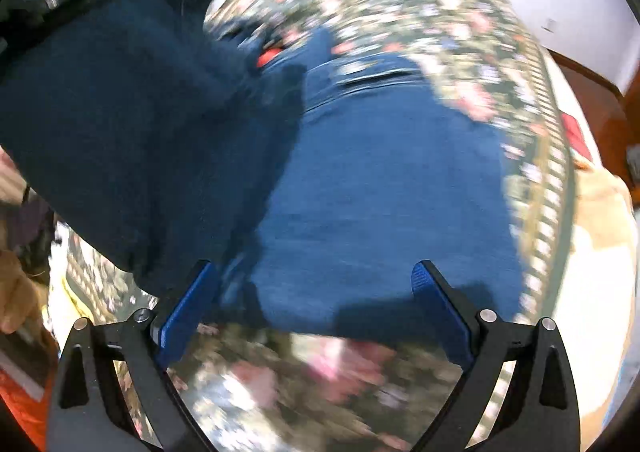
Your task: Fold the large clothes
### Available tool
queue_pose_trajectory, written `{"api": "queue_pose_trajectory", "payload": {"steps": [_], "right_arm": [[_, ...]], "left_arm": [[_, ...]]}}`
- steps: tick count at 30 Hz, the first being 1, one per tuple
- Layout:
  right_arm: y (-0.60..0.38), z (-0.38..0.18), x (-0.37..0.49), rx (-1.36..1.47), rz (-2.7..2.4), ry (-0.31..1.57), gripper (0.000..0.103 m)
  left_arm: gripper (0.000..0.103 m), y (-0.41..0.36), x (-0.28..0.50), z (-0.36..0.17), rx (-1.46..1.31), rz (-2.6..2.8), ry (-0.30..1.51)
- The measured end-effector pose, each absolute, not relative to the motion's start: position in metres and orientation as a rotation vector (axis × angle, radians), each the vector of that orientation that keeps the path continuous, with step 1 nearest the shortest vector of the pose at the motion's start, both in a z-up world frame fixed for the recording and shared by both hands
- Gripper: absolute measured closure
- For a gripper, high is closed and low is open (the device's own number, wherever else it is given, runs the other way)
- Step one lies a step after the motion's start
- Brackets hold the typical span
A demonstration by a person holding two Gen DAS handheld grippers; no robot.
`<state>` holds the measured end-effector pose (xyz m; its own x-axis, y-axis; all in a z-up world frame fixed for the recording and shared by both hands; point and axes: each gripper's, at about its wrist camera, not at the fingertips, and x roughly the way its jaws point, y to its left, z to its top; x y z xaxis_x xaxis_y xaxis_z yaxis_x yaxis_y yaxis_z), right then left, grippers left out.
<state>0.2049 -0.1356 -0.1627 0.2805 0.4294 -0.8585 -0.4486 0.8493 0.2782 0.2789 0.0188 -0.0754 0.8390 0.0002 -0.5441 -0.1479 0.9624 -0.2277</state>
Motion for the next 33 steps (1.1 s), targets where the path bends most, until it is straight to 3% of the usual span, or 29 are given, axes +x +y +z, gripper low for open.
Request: {"api": "queue_pose_trajectory", "payload": {"steps": [5, 11, 13, 18, 27, 33], "right_arm": [[-0.218, -0.158, 0.211, 0.146, 0.378, 1.113, 0.006], [-0.264, -0.166, 0.201, 0.155, 0.271, 1.130, 0.006], [-0.269, -0.166, 0.197, 0.156, 0.277, 1.131, 0.006], [-0.271, -0.158, 0.193, 0.135, 0.291, 1.104, 0.006], [-0.252, -0.122, 0.192, 0.160, 0.368, 1.005, 0.006], [-0.223, -0.106, 0.191, 0.183, 0.456, 0.971, 0.006]], "left_arm": [[0.075, -0.053, 0.310, -0.095, -0.174, -0.038, 0.657], [0.072, -0.127, 0.336, -0.184, 0.084, -0.177, 1.003], [0.069, -0.140, 0.322, -0.197, 0.230, -0.175, 0.987], [0.060, -0.136, 0.299, -0.187, 0.277, -0.212, 0.986], [0.053, -0.094, 0.260, -0.148, 0.040, -0.345, 1.029], [0.049, -0.058, 0.242, -0.117, -0.115, -0.363, 0.959]]}}
